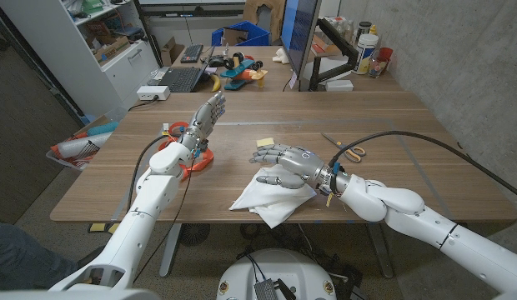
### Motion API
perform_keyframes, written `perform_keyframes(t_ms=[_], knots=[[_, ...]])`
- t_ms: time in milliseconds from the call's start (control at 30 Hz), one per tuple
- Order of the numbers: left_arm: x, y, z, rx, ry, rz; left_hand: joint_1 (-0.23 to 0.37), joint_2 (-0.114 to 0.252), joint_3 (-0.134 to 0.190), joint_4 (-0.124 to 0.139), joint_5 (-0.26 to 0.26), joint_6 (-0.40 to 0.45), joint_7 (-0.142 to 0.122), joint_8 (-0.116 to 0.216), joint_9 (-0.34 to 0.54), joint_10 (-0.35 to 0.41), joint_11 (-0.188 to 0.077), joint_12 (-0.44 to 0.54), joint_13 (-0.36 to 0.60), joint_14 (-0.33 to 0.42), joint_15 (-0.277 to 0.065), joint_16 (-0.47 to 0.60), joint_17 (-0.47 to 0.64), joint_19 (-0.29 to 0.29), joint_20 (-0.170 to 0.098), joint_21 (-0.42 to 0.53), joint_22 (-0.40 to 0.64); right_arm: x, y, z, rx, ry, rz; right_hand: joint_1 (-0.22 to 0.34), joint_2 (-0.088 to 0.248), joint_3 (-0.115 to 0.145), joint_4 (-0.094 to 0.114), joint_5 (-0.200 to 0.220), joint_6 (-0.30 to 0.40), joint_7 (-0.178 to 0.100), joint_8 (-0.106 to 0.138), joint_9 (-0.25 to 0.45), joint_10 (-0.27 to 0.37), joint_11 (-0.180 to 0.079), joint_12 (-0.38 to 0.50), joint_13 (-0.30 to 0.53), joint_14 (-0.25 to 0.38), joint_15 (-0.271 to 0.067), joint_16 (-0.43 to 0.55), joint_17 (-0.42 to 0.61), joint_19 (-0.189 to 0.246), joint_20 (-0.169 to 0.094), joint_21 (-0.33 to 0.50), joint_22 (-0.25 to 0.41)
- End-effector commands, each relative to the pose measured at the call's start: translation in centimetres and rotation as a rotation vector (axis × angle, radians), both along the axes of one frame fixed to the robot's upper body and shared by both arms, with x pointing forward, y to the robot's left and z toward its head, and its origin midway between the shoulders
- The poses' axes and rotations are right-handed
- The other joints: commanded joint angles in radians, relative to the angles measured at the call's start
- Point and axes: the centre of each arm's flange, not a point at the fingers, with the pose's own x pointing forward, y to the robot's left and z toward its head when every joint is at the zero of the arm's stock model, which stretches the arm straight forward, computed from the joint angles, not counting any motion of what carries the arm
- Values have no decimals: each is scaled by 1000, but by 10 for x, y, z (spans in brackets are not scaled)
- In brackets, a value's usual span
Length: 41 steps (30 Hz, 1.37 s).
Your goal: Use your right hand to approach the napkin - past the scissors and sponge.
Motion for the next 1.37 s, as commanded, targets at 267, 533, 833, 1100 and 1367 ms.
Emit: perform_keyframes(t_ms=[267, 533, 833, 1100, 1367], knots=[[0, 1, -1, 11, 14, -6, -1, 13, 1, -4, -1, 8, 2, -2, 5, -3, -2, -2, 0, 1, 9, -2, 4, -2, 8, -4, 1, 2, 7, -5, -89, -36, -55, -3, -9, 3, -8, 6, 11, -3, 0, 3, 2, -3, -3, 6, 3, -1, -2, 0, 3, 8, -4, 6], [2, 0, -1, 12, 16, -11, -2, 13, 1, -5, -1, 9, 2, -2, 5, -3, 0, -2, 0, 1, 10, -2, 4, -1, 9, -7, 1, 6, 11, -8, -132, -59, -80, -6, 2, 6, -4, 7, 17, -3, 0, 3, 4, -1, -3, 7, 6, -4, 1, 2, 9, 8, -2, 7], [3, -3, -3, 12, 21, -16, -2, 14, 0, -6, -1, 10, 2, -2, 5, -4, -2, -2, 0, 1, 9, -1, 4, 0, 8, -10, 1, 7, 15, -13, -159, -62, -99, -11, 10, 8, -1, 8, 20, -3, 0, 4, 6, -1, -3, 7, 9, -7, 3, 3, 15, 6, -2, 7], [-1, -3, -5, 8, 17, -15, -3, 15, 0, -6, -1, 10, 3, -2, 5, -3, -1, -2, 0, 0, 8, -2, 4, -2, 11, -14, 2, 6, 19, -16, -174, -62, -96, -14, 15, 10, 1, 7, 21, -5, -1, 4, 8, -2, -3, 8, 17, -10, 7, 4, 15, 7, -2, 7], [-1, -4, -6, 6, 18, -17, -3, 15, 0, -7, -1, 11, 3, -2, 5, -3, 0, -2, 0, 0, 8, -2, 4, -2, 10, -17, 2, 9, 23, -16, -184, -51, -89, -15, 17, 11, 2, 7, 22, -6, -2, 4, 10, -2, -3, 8, 20, -10, 8, 4, 16, 8, -3, 7]])
